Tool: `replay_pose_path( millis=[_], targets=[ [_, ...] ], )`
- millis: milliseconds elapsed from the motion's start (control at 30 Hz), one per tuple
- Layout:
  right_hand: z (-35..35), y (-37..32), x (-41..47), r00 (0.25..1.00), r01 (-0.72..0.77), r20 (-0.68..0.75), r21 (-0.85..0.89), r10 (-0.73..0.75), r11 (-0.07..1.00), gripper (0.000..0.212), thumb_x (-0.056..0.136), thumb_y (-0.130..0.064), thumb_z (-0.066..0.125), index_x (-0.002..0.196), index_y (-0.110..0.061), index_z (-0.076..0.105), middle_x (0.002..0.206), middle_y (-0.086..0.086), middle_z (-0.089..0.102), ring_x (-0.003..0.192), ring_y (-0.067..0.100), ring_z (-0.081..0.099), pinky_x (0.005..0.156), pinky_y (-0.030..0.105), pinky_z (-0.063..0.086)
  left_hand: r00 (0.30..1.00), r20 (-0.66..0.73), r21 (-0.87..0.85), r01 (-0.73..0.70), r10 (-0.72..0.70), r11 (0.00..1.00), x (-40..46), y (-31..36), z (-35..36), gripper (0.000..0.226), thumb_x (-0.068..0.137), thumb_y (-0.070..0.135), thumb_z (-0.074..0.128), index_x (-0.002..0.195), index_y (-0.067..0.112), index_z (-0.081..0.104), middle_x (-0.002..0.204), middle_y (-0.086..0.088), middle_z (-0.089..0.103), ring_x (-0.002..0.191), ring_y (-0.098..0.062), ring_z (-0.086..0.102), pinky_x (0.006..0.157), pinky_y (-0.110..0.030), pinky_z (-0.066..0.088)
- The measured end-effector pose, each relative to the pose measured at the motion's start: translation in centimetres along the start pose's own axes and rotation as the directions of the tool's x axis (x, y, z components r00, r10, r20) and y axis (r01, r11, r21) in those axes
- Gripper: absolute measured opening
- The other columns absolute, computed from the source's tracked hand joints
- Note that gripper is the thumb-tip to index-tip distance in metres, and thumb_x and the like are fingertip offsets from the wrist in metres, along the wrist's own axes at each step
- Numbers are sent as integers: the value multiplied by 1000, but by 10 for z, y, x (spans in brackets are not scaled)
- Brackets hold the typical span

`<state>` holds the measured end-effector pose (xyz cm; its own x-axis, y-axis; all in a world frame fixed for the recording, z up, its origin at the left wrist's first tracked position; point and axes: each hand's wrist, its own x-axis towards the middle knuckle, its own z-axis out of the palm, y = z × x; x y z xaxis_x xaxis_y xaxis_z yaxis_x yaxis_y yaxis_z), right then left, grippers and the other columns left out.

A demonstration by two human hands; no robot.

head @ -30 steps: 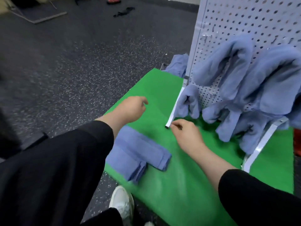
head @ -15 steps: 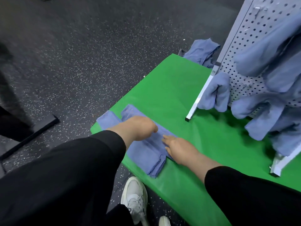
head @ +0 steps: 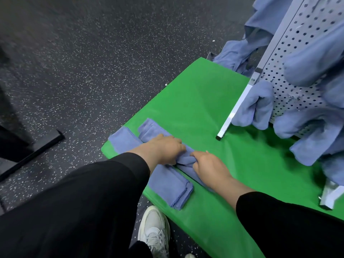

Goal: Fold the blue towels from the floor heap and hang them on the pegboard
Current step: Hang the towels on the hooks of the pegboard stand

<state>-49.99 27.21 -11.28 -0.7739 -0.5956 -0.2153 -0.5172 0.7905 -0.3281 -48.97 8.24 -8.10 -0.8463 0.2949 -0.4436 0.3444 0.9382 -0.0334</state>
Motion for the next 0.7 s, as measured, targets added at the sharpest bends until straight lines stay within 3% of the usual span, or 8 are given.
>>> replay_pose_path(
  millis=[100, 167, 267, 400, 533, 700],
  targets=[
    [-25, 4, 7, 998, -52, -12, 180, 55, 982, 23, 91, -15, 54, 112, -16, 65, 105, 18, 72, 96, 40, 63, 75, 41, 45, 982, -159, -30, 101, -104, 994, 1, 2, -12, 33, 89, 42, 62, 120, 29, 59, 115, 0, 56, 113, -24, 56, 89, -40, 39],
    [-50, 9, 5, 994, -69, -56, 304, 91, 950, 25, 89, -13, 57, 111, -18, 67, 101, 14, 73, 91, 37, 64, 74, 41, 49, 944, -292, -165, 106, -151, 981, 3, 3, -22, 18, 94, 36, 54, 106, 24, 60, 108, -1, 61, 108, -26, 61, 86, -37, 40],
    [-94, 21, -5, 977, -88, -143, 404, 158, 910, 29, 87, -11, 57, 111, -23, 68, 95, 6, 72, 87, 31, 63, 75, 37, 51, 896, -408, -369, 17, -178, 929, 6, 12, -52, 12, 96, 28, 54, 97, 16, 57, 98, -8, 69, 93, -33, 63, 69, -34, 31],
    [-149, 39, -29, 972, -59, -188, 389, 142, 919, 33, 87, -24, 62, 119, -30, 60, 102, 1, 71, 89, 22, 63, 78, 37, 52, 849, -496, -477, -89, -184, 874, 9, 39, -110, 11, 94, 23, 57, 95, 13, 57, 92, -13, 67, 84, -35, 58, 64, -39, 35],
    [-186, 48, -55, 949, -55, -286, 273, 136, 960, 44, 82, -44, 75, 119, -28, 59, 109, -5, 66, 97, 17, 61, 82, 38, 49, 833, -538, -414, -128, -129, 901, 12, 76, -162, 12, 94, 26, 56, 100, 17, 57, 99, -8, 66, 91, -33, 59, 68, -41, 45],
    [-233, 58, -81, 884, -120, -427, 185, 190, 975, 16, 90, -24, 61, 101, -12, 63, 95, 10, 67, 93, 35, 61, 74, 43, 46, 759, -646, -277, -132, -82, 952, 6, 108, -209, 19, 97, 39, 53, 109, 24, 57, 106, 0, 63, 101, -28, 61, 69, -39, 46]
  ],
)
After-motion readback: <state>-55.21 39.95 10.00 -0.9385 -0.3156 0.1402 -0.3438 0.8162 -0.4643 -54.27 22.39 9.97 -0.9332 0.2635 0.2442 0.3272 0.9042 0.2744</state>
